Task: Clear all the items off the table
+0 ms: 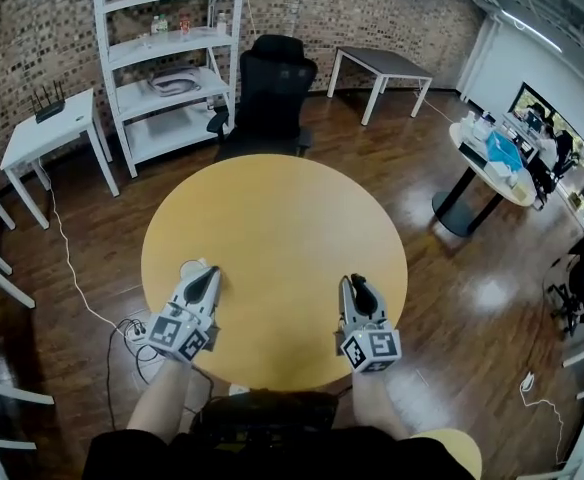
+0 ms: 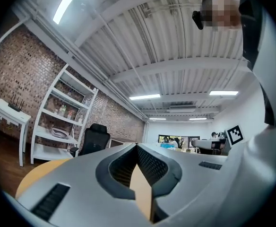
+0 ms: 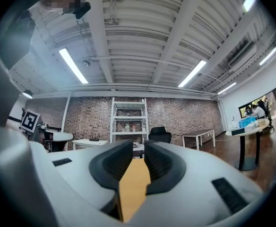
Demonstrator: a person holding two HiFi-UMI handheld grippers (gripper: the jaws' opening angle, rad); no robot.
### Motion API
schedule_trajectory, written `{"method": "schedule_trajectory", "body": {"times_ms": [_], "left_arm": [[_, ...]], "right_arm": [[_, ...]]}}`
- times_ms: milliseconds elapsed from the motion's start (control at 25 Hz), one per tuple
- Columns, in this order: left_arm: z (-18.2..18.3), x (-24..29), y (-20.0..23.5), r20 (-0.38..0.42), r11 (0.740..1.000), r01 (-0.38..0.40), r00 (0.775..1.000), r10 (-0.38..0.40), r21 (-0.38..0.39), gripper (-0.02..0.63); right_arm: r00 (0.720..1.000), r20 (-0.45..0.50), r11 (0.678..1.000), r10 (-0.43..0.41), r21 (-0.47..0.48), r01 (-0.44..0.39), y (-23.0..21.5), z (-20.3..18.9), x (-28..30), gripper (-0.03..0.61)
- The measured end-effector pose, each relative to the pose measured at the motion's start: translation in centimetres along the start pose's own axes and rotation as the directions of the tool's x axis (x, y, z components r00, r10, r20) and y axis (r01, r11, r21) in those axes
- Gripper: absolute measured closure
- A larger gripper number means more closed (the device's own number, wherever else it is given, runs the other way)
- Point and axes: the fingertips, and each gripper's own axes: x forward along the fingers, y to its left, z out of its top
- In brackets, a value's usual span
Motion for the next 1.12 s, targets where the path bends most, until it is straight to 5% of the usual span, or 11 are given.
{"method": "schedule_trajectory", "body": {"times_ms": [640,1120], "left_arm": [[-0.6,-0.5,-1.6,-0.092,0.999,0.047,0.995,-0.049,-0.028,0.612],[-2.0,3.5,-6.4,-0.102,0.980,0.186,0.976,-0.192,-0.069,0.612]], "right_arm": [[0.999,0.010,0.998,0.054,-0.016,-0.053,1.9,0.0,-0.5,0.500],[0.993,0.000,0.992,-0.119,-0.050,0.119,-3.7,0.9,-6.4,0.500]]}}
